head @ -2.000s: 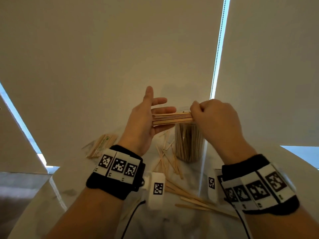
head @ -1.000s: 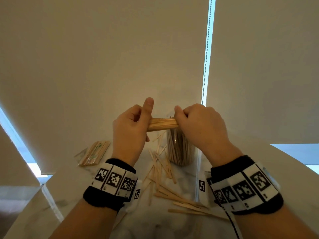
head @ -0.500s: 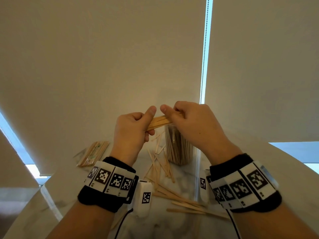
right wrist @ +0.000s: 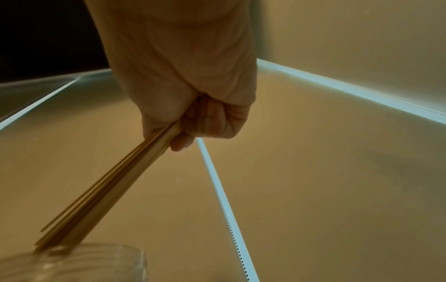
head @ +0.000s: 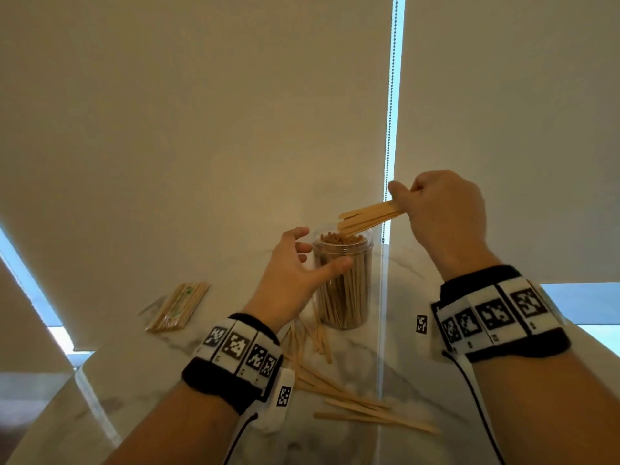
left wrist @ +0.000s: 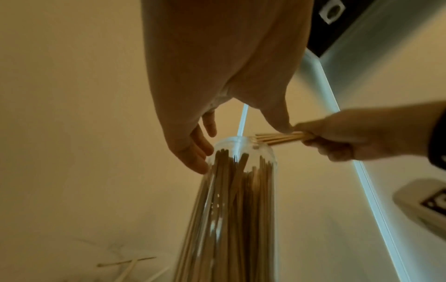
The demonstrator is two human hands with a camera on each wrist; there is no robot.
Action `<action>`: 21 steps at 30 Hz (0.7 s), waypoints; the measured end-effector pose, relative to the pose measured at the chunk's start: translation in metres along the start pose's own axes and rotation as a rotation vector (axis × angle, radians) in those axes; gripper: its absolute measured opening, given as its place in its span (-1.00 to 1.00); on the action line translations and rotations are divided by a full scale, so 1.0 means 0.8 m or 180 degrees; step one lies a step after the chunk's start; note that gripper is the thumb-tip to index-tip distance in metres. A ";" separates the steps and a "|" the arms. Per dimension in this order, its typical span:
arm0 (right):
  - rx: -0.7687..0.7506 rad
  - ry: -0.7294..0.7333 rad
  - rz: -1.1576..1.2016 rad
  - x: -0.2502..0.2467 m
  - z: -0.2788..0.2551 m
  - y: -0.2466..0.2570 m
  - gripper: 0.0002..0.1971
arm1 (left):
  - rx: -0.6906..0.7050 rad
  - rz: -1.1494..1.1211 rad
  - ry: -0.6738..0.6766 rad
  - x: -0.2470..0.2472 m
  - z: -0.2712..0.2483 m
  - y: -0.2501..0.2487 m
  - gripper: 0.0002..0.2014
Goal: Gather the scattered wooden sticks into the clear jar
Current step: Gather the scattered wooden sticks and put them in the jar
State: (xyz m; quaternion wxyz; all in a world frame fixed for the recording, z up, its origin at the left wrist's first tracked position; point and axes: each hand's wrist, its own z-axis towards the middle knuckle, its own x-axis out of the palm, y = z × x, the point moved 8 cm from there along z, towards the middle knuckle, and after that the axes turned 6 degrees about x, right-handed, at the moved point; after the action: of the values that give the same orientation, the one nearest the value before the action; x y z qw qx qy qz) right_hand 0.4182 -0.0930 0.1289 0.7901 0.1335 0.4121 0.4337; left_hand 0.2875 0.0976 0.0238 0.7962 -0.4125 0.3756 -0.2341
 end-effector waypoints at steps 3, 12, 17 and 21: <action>-0.0594 0.0344 -0.0618 0.033 0.012 0.041 -0.56 | 0.0005 0.0183 -0.0020 0.010 0.029 -0.005 0.35; -0.1992 0.1482 -0.1929 0.107 -0.001 0.119 -0.59 | 0.0004 0.0235 0.0437 0.042 0.064 0.030 0.33; -0.1633 0.1906 -0.2297 0.125 0.007 0.115 -0.55 | -0.0003 0.0104 0.0444 0.044 0.066 0.031 0.34; -0.1585 0.2214 -0.2011 0.157 -0.013 0.112 -0.69 | 0.0083 0.0125 0.0444 0.045 0.068 0.030 0.27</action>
State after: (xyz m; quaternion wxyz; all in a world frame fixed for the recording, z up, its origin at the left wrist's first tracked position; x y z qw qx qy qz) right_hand 0.3944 0.0582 0.1058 0.7067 -0.3404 0.5545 0.2780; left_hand 0.3538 0.1123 0.0100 0.7779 -0.3773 0.4350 -0.2515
